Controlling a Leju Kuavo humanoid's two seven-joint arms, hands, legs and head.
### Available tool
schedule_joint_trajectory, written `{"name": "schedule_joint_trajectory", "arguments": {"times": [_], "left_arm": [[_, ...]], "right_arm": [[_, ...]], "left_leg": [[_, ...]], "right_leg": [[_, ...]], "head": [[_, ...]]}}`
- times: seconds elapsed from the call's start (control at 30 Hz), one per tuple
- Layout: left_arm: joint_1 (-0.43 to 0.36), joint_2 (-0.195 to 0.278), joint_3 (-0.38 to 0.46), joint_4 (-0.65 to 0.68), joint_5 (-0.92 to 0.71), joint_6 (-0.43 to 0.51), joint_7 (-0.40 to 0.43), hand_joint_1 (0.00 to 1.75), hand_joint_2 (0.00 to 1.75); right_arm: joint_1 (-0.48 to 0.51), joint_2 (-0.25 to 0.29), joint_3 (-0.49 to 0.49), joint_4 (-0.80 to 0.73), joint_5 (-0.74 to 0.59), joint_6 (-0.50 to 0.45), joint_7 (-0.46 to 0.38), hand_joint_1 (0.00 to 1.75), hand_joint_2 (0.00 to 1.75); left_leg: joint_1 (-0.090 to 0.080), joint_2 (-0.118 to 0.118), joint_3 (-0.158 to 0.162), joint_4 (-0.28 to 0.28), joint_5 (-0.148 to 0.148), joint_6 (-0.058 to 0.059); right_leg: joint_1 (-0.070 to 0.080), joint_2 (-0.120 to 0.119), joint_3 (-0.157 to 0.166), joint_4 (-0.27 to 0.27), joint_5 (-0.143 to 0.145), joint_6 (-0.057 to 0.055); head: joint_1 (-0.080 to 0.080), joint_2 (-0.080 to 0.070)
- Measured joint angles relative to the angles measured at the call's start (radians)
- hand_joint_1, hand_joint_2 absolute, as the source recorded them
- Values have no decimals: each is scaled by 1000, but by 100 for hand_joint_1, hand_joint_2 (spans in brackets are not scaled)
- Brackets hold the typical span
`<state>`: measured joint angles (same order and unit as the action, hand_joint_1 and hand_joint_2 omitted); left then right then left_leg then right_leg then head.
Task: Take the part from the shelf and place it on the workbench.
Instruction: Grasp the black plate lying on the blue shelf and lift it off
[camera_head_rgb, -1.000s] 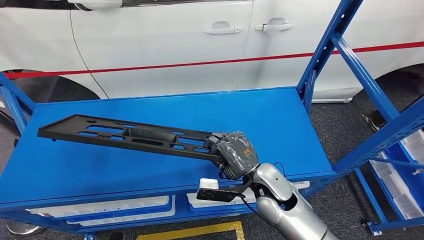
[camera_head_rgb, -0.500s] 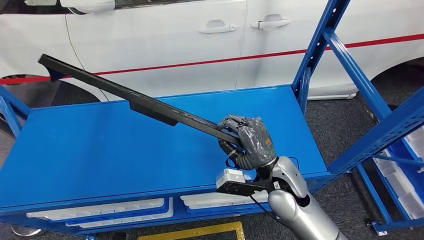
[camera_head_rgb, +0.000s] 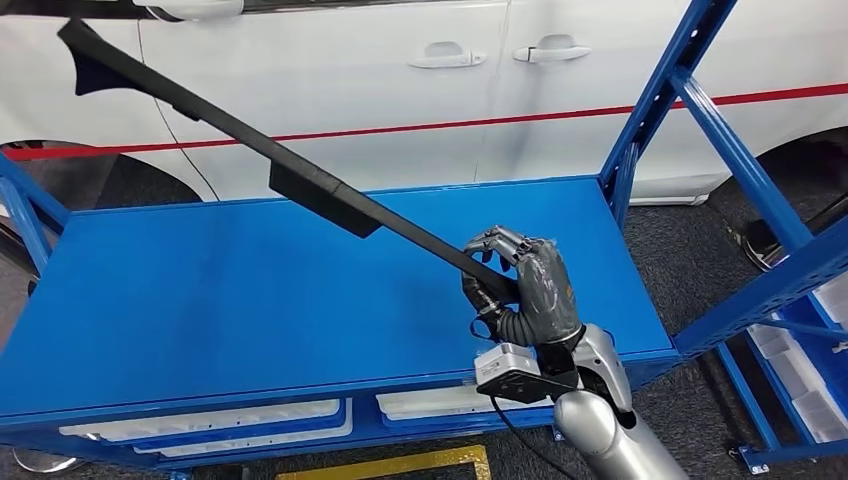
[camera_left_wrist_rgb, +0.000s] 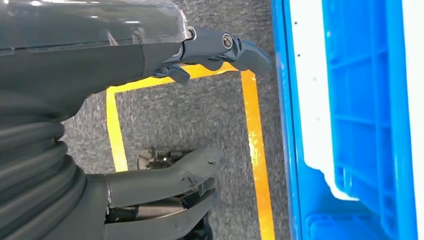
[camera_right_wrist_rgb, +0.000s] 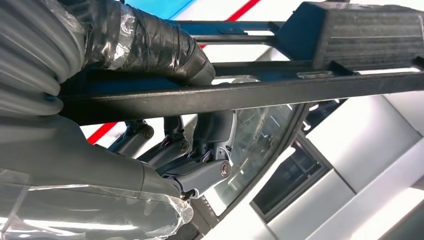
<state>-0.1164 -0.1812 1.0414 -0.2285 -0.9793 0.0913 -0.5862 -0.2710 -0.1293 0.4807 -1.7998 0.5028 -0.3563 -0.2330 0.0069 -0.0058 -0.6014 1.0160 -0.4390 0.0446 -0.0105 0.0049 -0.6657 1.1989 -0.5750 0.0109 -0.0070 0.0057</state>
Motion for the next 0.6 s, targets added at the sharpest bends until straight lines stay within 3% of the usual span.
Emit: {"name": "schedule_joint_trajectory", "arguments": {"times": [0.07, 0.1, 0.17, 0.23, 0.27, 0.4, 0.47, 0.53, 0.6], "left_arm": [[1, 0, 0, 0, -1, 4, 0, 0, 175], [2, 0, 0, 0, -2, 5, 0, 0, 175], [2, 0, 0, 0, -2, 6, -2, 0, 175], [1, 0, 0, 0, -1, 6, -6, 0, 175], [1, 0, 0, 0, -1, 6, -8, 0, 175], [1, 2, 0, 0, 2, 8, -13, 0, 175], [1, 3, 0, 0, 2, 9, -14, 0, 175], [2, 3, 0, 0, 2, 7, -14, 0, 175], [3, 3, 0, 0, 3, 5, -14, 0, 175]], "right_arm": [[14, 0, -10, -5, -15, -12, -11, 175, 175], [20, 0, -15, -9, -21, -17, -16, 175, 175], [27, 0, -21, -22, -29, -23, -24, 175, 175], [29, 2, -27, -38, -37, -27, -29, 175, 175], [31, 3, -30, -46, -41, -30, -32, 175, 175], [44, 7, -43, -68, -57, -38, -40, 175, 175], [47, 10, -45, -77, -62, -39, -45, 175, 175], [52, 12, -46, -81, -66, -39, -48, 175, 175], [57, 14, -46, -82, -68, -39, -49, 175, 175]], "left_leg": [[-2, 0, 0, 1, -1, 2], [-3, 0, 0, 2, -2, 2], [-3, -1, 1, 6, -5, 0], [-7, -2, -2, 13, -9, -7], [-8, -2, -3, 16, -10, -11], [-6, -1, -9, 32, -24, -30], [-3, 0, -42, 110, -74, -40], [0, 0, -100, 237, -131, -47], [2, 0, -125, 291, -135, -49]], "right_leg": [[-1, 0, -47, 92, -26, 2], [-2, 0, -49, 92, -13, 2], [-2, -1, -2, -7, 52, -1], [0, -2, 50, -117, 93, -5], [1, -2, 62, -144, 98, -7], [1, -1, 67, -159, 101, -24], [-1, -3, 71, -163, 104, -34], [0, -4, 71, -163, 103, -38], [1, -4, 72, -163, 103, -39]], "head": [[0, 0], [0, 0], [0, 0], [0, 0], [0, 0], [-1, 0], [-1, 0], [-1, 0], [-1, 0]]}}
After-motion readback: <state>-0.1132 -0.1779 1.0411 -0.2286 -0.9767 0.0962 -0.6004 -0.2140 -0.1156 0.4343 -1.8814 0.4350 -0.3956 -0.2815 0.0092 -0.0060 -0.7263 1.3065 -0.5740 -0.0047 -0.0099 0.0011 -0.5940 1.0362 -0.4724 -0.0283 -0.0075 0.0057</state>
